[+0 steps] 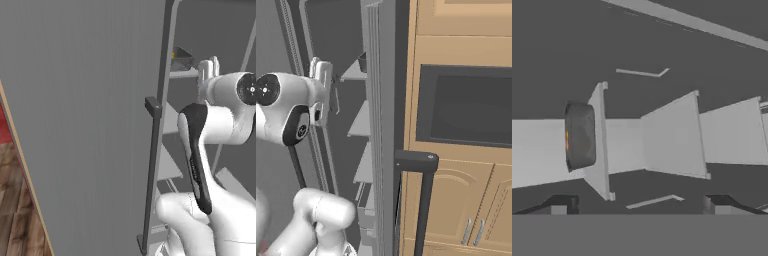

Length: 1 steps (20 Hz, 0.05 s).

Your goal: Take the lemon and onion out of the freezer and place them in the tupperware container on the counter. Then put the tupperware containing the vegetables back in the freezer.

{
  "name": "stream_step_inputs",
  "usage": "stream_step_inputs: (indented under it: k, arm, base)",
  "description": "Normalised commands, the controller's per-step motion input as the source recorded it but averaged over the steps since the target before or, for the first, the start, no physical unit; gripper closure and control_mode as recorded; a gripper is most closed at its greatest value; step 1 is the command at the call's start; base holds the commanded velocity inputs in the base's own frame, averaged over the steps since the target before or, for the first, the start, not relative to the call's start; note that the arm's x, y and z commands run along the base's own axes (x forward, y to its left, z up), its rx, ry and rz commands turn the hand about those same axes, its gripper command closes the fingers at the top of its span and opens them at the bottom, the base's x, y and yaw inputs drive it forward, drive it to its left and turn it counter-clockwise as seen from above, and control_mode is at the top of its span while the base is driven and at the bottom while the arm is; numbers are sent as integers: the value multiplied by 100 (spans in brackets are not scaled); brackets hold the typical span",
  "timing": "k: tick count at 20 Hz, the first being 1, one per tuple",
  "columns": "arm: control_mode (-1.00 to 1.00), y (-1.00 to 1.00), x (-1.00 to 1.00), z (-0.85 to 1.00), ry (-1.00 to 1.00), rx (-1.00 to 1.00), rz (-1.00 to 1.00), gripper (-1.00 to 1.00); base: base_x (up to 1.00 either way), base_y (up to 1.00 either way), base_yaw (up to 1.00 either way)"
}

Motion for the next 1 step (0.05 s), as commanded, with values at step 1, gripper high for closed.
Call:
stream_step_inputs:
  k: [1]
  arm:
    - [-100, 4, -84, -26, 16, 0, -17, -100]
  base:
    - [0, 0, 0]
